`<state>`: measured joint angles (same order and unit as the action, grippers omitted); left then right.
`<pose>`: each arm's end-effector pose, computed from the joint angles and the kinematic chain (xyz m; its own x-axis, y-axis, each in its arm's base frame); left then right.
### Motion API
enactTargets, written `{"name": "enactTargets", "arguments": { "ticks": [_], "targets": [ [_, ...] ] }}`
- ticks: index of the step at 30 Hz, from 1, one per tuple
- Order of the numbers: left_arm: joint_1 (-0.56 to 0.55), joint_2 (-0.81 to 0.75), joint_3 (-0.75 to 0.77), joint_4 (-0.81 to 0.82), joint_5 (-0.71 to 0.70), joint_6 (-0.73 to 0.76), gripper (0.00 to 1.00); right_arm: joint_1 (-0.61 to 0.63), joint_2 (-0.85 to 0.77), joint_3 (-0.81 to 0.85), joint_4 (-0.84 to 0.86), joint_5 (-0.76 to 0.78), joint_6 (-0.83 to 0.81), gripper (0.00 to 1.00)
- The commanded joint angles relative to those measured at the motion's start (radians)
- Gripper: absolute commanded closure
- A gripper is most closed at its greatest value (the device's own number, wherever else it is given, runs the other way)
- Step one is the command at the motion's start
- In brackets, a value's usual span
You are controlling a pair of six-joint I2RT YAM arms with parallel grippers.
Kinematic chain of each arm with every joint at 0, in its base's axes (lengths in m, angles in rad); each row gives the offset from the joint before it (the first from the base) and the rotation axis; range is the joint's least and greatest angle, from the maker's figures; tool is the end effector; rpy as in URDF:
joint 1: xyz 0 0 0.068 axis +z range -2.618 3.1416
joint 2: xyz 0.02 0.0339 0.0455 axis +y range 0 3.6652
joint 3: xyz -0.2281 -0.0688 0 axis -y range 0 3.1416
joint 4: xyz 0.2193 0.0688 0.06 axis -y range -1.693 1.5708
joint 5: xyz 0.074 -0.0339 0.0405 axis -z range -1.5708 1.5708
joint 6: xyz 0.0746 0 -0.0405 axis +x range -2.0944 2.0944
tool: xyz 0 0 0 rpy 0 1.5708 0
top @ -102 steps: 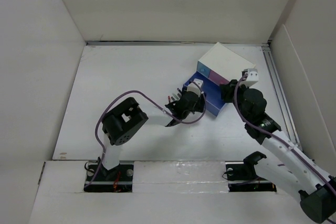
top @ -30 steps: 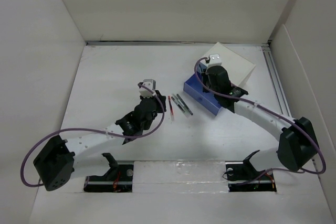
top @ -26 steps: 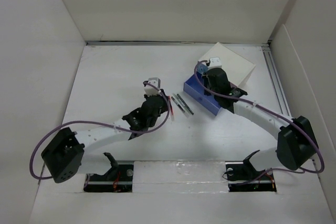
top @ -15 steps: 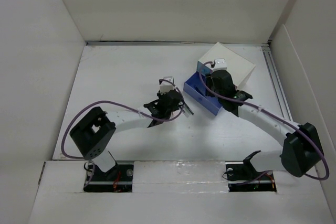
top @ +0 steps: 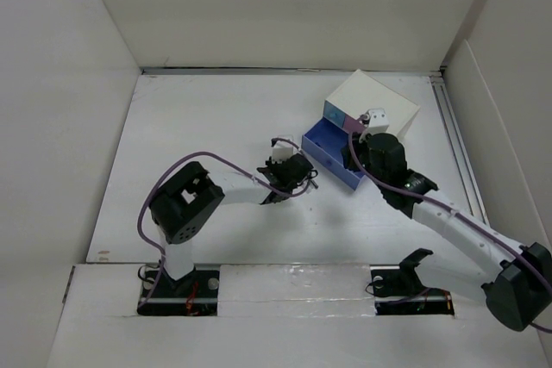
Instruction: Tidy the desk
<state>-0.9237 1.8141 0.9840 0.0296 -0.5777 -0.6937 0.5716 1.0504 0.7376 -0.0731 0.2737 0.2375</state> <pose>0.2509 -0.2645 0.1156 -0.6134 -0.0766 -0.7860 0.0610 0.9877 -0.1439 0.2370 0.1285 0.2461 -0.3807 0.0245 -0.9244 -0.2270 0.9666 0.1191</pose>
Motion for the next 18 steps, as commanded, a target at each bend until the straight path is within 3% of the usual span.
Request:
{"name": "enactTargets", "arguments": {
  "ticks": [1, 3, 11, 15, 18],
  "targets": [
    [-0.004, 0.03, 0.063, -0.065, -0.021, -0.012, 0.87, 0.025, -0.029, -0.007, 0.062, -0.057, 0.011, 0.61],
    [-0.004, 0.059, 0.079, -0.088, -0.039, -0.021, 0.99, 0.025, -0.039, -0.01, 0.091, -0.062, 0.008, 0.61],
    [-0.023, -0.143, -0.015, -0.146, -0.085, -0.07, 1.0, 0.025, -0.138, -0.026, 0.085, -0.054, 0.003, 0.61],
    [-0.061, -0.257, 0.039, -0.155, -0.082, -0.038, 1.0, 0.025, -0.159, -0.037, 0.087, -0.045, 0.013, 0.61],
    [-0.061, -0.276, 0.116, -0.1, 0.022, 0.009, 1.0, 0.025, -0.191, -0.043, 0.076, -0.021, 0.031, 0.62]
  ]
}}
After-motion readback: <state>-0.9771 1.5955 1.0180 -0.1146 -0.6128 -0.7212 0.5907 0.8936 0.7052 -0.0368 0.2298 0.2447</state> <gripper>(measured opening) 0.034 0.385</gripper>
